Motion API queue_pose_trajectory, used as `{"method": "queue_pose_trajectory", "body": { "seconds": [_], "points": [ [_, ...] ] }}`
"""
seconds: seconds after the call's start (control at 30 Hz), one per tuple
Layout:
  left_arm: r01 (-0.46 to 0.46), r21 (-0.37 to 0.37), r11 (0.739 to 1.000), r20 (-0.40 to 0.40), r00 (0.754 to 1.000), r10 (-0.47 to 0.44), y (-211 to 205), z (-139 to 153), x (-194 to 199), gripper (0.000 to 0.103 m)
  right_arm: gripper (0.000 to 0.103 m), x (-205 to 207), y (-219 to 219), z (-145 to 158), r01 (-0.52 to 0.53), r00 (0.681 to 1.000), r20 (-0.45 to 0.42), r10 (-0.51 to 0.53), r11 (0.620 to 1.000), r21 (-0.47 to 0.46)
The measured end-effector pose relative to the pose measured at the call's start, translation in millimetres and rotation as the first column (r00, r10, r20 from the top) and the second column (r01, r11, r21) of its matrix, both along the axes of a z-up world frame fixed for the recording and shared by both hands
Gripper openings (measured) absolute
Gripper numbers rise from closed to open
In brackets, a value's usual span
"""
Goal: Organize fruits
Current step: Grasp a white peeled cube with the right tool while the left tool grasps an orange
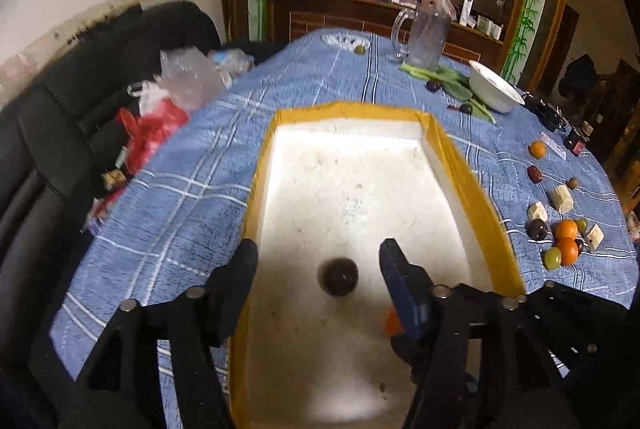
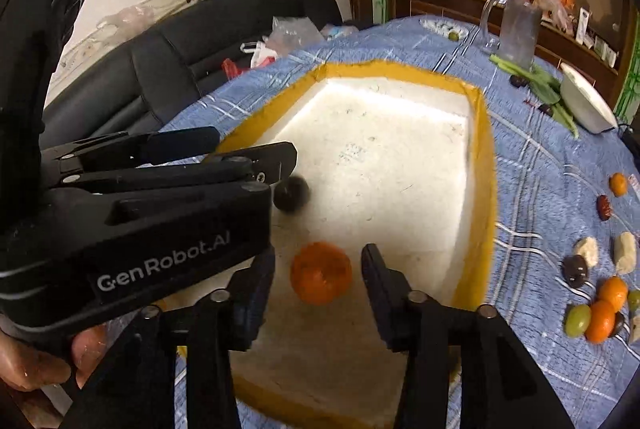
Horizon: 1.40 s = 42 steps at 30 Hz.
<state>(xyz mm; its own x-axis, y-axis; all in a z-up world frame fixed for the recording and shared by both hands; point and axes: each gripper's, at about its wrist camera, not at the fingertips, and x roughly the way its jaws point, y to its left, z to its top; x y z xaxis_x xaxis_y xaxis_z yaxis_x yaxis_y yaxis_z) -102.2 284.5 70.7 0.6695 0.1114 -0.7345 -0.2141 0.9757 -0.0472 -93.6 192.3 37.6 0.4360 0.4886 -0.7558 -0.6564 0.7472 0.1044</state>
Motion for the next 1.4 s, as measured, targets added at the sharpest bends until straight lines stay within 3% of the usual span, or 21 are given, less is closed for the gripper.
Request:
{"method": "queue_pose_trajectory", "body": {
  "seconds": [0.1,0.2,0.47,0.57,0.7,0.83,1.1,1.2,1.4],
  "points": [
    [-0.003,0.035,0.999,0.028,1.0,0.002,-13.8,11.5,-7.8,0.068,0.052,-8.3,-13.3,13.1,0.007,0.999,0.032,-0.008,1.0,0.024],
    [0.009,0.06,0.998,0.056,0.998,-0.012,-29.0,22.3,-14.8,0.077,0.053,-14.1,-31.7,23.8,0.021,0.998,0.051,-0.023,0.999,0.05],
    [0.068,0.007,0.998,0.078,0.995,-0.068,-61.9,39.5,-19.9,0.08,0.058,-23.5,-130.8,36.8,0.169,0.982,0.066,-0.178,0.979,0.116],
    [0.108,-0.013,0.994,0.058,0.993,-0.107,-78.7,35.5,-11.8,0.081,0.06,-19.1,-183.8,33.3,0.277,0.957,0.052,-0.285,0.953,0.12],
    [0.181,-0.045,0.983,0.019,0.983,-0.18,-110.3,23.2,3.0,0.081,0.06,-3.5,-253.7,23.2,0.433,0.899,0.008,-0.438,0.893,0.123],
    [0.26,-0.094,0.961,-0.027,0.964,-0.263,-145.4,6.6,19.8,0.081,0.06,6.0,-302.5,18.2,0.52,0.852,-0.025,-0.522,0.842,0.145],
    [0.359,-0.112,0.926,-0.075,0.927,-0.369,-195.8,-21.6,43.7,0.08,0.06,45.8,-339.7,1.0,0.589,0.808,-0.098,-0.581,0.792,0.158],
    [0.392,-0.129,0.911,-0.067,0.913,-0.403,-205.4,-24.9,49.8,0.073,0.06,64.9,-338.4,-5.9,0.596,0.803,-0.123,-0.583,0.787,0.161],
    [0.497,-0.028,0.867,-0.032,0.866,-0.498,-242.0,-27.7,64.1,0.071,0.06,87.8,-331.2,-21.4,0.597,0.802,-0.11,-0.587,0.793,0.12]
  ]
}}
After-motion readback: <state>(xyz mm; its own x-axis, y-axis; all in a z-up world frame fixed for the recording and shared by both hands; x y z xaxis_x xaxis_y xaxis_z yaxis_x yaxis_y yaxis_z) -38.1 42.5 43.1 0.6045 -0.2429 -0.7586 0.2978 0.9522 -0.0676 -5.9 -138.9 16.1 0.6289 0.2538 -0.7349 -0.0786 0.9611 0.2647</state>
